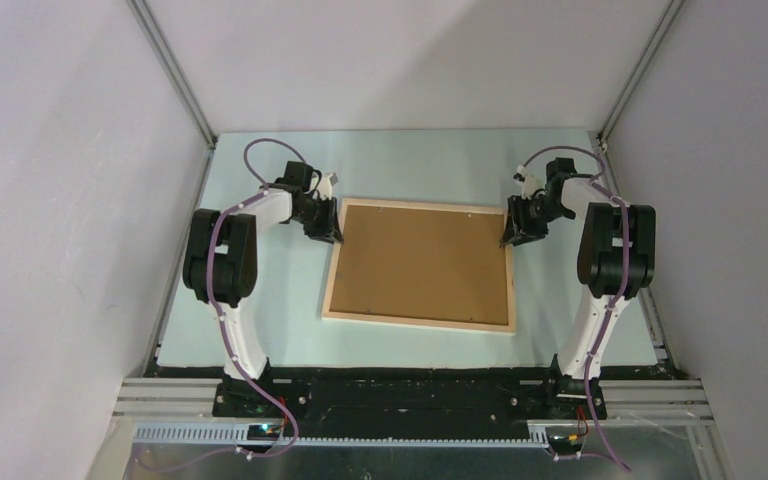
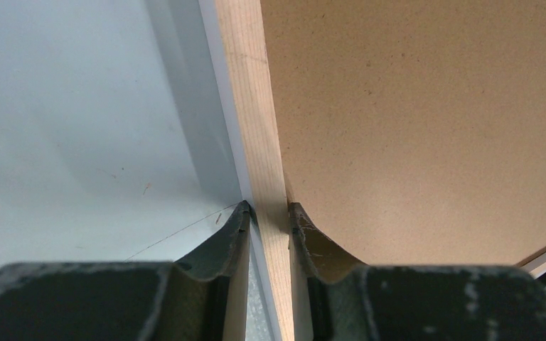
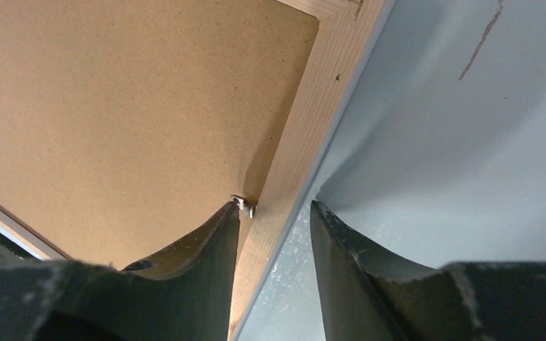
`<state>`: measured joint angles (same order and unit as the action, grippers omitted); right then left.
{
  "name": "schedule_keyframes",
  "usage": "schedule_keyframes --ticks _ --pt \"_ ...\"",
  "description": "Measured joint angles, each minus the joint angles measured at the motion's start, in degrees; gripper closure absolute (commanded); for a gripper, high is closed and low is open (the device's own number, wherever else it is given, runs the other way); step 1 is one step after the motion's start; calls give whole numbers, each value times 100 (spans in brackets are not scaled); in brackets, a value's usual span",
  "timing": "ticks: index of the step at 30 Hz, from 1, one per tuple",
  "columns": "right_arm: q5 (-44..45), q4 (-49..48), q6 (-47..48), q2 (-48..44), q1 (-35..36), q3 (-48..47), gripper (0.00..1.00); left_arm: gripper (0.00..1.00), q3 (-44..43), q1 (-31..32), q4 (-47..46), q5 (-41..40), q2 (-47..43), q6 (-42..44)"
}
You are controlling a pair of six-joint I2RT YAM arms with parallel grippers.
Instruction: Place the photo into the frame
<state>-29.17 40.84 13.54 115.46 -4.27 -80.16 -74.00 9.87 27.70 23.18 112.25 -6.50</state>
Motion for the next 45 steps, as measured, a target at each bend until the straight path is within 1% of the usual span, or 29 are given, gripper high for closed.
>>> schedule_keyframes --ticks 3,6,8,10,15,25,30,35,43,45 --pt "44 -13 -9 -7 17 24 66 100 0 -4 -2 0 0 -20" --pt "48 -42 -74 -7 31 44 76 100 7 -20 -9 2 0 -66" --pt "85 -39 -144 -7 44 39 80 100 7 -50 -11 15 0 -109" --pt "116 -4 -214 -2 46 11 84 100 17 -85 -26 59 0 -136" --pt "142 144 -297 177 105 -273 87 100 31 -214 -35 221 26 -267" --pt "166 177 -407 824 345 -1338 87 100 37 -396 -33 227 28 -455" --pt "173 186 -474 1132 380 -1864 86 100 -127 -407 22 144 114 -466" --pt "173 162 -503 1176 385 -1982 85 100 -356 -407 83 2 229 -442" --pt "214 144 -560 1178 391 -1982 72 99 -918 -407 166 -131 570 -404" --pt "216 131 -581 1178 391 -1982 67 94 -940 -404 166 -155 588 -404"
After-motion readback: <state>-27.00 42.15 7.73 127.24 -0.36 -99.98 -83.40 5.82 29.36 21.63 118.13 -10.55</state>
